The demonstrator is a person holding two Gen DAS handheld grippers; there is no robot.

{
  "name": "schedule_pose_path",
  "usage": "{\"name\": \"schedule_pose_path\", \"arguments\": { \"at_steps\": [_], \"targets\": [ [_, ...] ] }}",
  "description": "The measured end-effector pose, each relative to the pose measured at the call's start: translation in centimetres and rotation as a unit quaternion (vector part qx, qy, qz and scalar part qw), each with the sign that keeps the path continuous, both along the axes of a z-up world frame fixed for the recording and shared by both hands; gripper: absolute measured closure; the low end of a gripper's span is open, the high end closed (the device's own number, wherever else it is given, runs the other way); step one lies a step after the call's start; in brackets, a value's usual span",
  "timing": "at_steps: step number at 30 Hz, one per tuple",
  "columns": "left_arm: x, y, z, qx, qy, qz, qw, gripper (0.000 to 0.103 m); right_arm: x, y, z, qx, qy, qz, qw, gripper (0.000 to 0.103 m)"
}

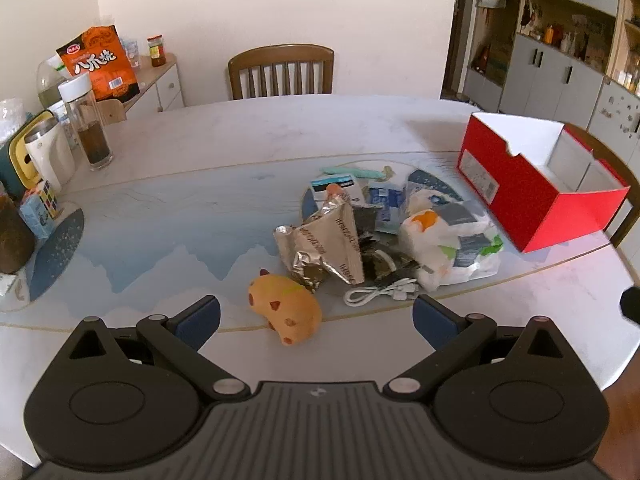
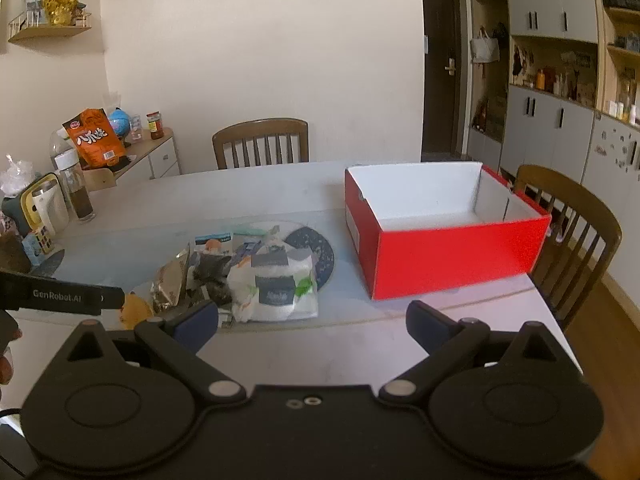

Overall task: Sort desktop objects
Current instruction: 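Move left gripper to the yellow spotted toy while right reaches the white bag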

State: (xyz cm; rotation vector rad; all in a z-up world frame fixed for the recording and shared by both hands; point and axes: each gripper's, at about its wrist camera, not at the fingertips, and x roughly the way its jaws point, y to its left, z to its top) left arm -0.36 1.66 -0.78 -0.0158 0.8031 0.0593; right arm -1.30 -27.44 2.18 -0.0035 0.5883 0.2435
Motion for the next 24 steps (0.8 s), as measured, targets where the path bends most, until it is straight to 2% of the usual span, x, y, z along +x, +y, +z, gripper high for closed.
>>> {"name": "schedule_pose_path", "arguments": {
  "at_steps": [4, 16, 21, 24],
  "targets": [
    [0.6, 0.4, -0.3, 0.01, -0.003, -0.005, 0.9999, 0.001, 1.1, 1.1, -0.3, 0.004, 0.003, 0.007, 1.0, 0.002],
    [2.7, 1.8, -2.5, -0.006, 0.001, -0.042, 0.9991, 0.001, 4.2, 4.0, -1.4, -0.003, 0.006, 0.024, 1.0, 0.002],
    [3.5, 2.3, -4.1, 0.011, -0.001, -0.055, 0.9984, 0.001, 6.0, 5.4, -2.4, -0.014, 0.014, 0.035, 0.999, 0.003],
    [4.0, 2.6, -5.3, 0.019, 0.004, -0.068, 0.9975, 0.001, 7.3, 6.3, -3.2, -0.029, 0.024, 0.037, 0.999, 0.008]
  ]
}}
